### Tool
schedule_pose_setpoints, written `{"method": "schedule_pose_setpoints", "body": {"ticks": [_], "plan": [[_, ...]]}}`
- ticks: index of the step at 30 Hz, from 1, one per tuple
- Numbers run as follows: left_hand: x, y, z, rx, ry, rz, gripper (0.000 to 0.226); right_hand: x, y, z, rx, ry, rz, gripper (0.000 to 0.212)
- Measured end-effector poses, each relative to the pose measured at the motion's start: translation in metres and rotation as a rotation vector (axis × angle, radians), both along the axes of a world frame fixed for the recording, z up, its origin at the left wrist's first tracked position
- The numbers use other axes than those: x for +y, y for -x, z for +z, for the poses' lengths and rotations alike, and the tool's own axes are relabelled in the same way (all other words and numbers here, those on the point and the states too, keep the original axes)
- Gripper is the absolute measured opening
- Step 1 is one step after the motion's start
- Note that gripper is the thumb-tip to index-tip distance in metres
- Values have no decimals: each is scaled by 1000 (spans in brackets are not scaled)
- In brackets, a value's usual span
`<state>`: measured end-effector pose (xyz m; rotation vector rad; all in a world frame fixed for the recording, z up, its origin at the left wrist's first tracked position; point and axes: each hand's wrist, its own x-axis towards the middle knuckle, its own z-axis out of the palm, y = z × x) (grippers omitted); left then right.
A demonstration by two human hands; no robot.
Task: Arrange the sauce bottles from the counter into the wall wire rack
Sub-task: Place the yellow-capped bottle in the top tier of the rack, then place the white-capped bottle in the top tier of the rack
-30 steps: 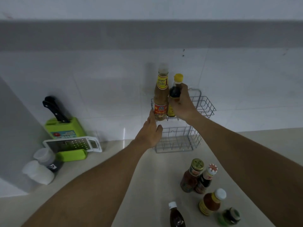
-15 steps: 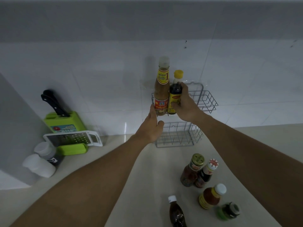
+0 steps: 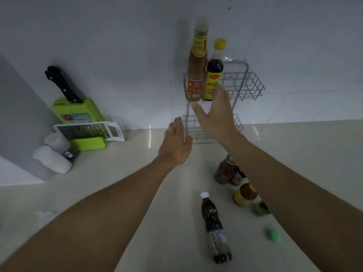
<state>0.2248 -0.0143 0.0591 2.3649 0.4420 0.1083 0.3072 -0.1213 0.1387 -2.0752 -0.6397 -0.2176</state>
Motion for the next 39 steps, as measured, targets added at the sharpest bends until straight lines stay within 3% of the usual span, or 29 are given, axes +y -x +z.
{"method": "schedule_pose_setpoints", "body": {"ticks": [5, 9, 12, 16, 20, 23, 26, 35, 39], "plan": [[-28, 49, -71, 213, -119, -56, 66, -29, 62, -75, 277, 364, 223, 56], [-55, 86, -124, 291, -83, -102, 67, -67, 99, -137, 424, 693, 119, 53], [-69, 113, -157, 317, -112, -142, 65, -96, 118, -175, 566, 827, 48, 52], [-78, 130, -182, 352, -323, -156, 66, -108, 132, -197, 821, 690, -32, 64], [-79, 130, -189, 374, -434, -165, 72, -102, 140, -204, 836, 680, -63, 88], [-79, 131, -190, 388, -471, -178, 75, -94, 146, -205, 801, 657, -73, 81], [-80, 132, -191, 376, -461, -164, 73, -89, 153, -203, 776, 531, -119, 66], [-77, 129, -181, 429, -405, -200, 69, -89, 147, -177, 818, 277, -74, 57], [-68, 120, -160, 435, -214, -209, 65, -78, 132, -146, 780, 107, -21, 61]]}}
